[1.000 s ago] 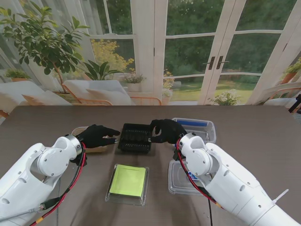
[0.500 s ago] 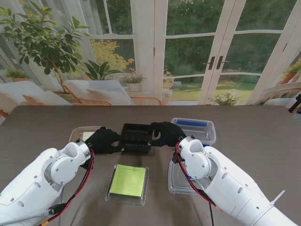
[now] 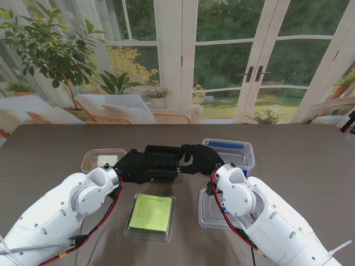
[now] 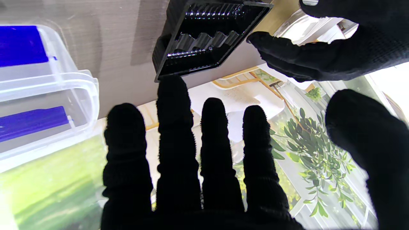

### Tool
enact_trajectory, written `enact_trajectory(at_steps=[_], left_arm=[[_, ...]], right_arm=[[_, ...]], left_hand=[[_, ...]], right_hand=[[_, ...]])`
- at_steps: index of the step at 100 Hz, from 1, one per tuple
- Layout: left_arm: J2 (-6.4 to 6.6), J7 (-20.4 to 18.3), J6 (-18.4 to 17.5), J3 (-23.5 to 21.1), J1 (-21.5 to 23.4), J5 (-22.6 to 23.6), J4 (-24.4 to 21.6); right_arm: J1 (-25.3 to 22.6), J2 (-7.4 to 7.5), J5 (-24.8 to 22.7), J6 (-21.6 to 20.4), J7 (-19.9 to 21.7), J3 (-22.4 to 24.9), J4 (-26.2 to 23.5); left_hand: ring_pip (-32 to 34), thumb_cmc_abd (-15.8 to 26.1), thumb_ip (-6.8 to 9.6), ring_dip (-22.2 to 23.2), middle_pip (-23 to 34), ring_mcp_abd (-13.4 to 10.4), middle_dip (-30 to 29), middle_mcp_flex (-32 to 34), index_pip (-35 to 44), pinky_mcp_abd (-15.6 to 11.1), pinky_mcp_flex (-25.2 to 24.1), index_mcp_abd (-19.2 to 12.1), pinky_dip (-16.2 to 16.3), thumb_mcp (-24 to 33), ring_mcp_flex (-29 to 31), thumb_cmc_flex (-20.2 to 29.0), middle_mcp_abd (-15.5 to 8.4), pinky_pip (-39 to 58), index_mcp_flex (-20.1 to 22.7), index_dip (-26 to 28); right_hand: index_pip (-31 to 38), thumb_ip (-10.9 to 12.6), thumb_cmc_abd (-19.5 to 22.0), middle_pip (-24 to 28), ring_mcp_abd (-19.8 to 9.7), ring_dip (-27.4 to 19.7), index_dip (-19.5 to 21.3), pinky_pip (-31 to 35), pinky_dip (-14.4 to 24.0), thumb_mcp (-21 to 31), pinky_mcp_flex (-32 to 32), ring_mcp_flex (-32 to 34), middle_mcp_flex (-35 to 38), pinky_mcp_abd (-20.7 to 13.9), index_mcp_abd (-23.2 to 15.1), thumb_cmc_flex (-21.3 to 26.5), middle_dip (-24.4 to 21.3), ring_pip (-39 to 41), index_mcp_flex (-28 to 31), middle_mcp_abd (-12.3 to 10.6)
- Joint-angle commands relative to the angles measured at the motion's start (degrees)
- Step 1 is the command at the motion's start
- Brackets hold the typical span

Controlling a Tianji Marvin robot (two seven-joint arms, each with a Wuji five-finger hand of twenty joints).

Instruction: Pair container bodies with their lids

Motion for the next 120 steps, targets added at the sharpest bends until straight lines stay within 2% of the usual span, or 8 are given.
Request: enact_trajectory(at_steps=[1,35,57,120], left_arm=[[-0.85,-0.80,0.89,0.64,-0.90,0.24,0.56],[-1.23,2.68,3.90,9.35,-6.91,2.70,6.35],[-1.53,5.96,6.00,13.37,-9.11,4.39,9.06],[-1.90,7.43,6.72,18.62,-12.23,4.22,12.12]], right_arm=[[-0.68,0.18,-0.09,-0.01,0.90,0.50,-0.67],[-1.99,0.50,0.12,-0.26,1.56,2.47,-1.83],[-2.40,0.57,1.01,-0.35,2.12,3.25,-1.94],[-2.93,0.65,2.08,0.10,2.85,4.20,-2.10]], left_hand=[[-0.71,-1.97,-0.19,-0.50,-0.20,-0.82,-0.73,-1.92,-0.77,-2.28,-1.50,0.81,-0.51,2.37,-1.53,-1.55,-0.30,-1.26,-1.07,0.20],[0.22,-6.02,-0.84,-0.21,1.80,-0.80,-0.13,-1.47,1.63,-2.45,-1.12,1.43,-0.05,6.83,-0.41,-2.17,-0.89,-0.97,-0.06,2.22],[1.26,-7.09,-0.96,0.20,3.58,-0.93,0.91,-1.80,2.03,-2.59,-0.72,2.14,-0.15,7.89,-0.15,-2.99,-1.32,-0.25,-2.49,3.00],[3.43,-9.36,-1.56,0.69,5.91,-0.52,2.21,1.39,13.82,-1.56,1.39,-0.77,-0.66,10.36,3.09,-2.65,-1.82,2.54,3.73,7.99]], right_hand=[[-0.09,-1.22,-1.48,0.01,-0.57,0.79,0.35,0.37,-0.42,1.25,-2.83,1.26,1.08,-0.93,-0.21,0.02,0.27,0.78,0.67,-0.29],[-0.47,-1.03,-0.81,-0.29,-0.33,0.82,0.17,0.43,-0.46,0.86,-2.78,1.36,1.25,-0.86,-0.03,-0.18,0.11,0.75,0.71,-0.15],[-0.47,-0.92,-0.29,-0.39,-0.16,0.84,0.16,0.45,-0.47,0.60,-2.77,1.39,1.37,-0.80,-0.03,-0.25,0.08,0.72,0.71,-0.07],[-1.62,-0.58,0.97,-0.55,0.11,0.93,-0.40,0.60,-0.41,-0.02,-2.75,1.53,1.62,-0.70,0.13,-0.35,0.10,0.78,0.84,0.11]])
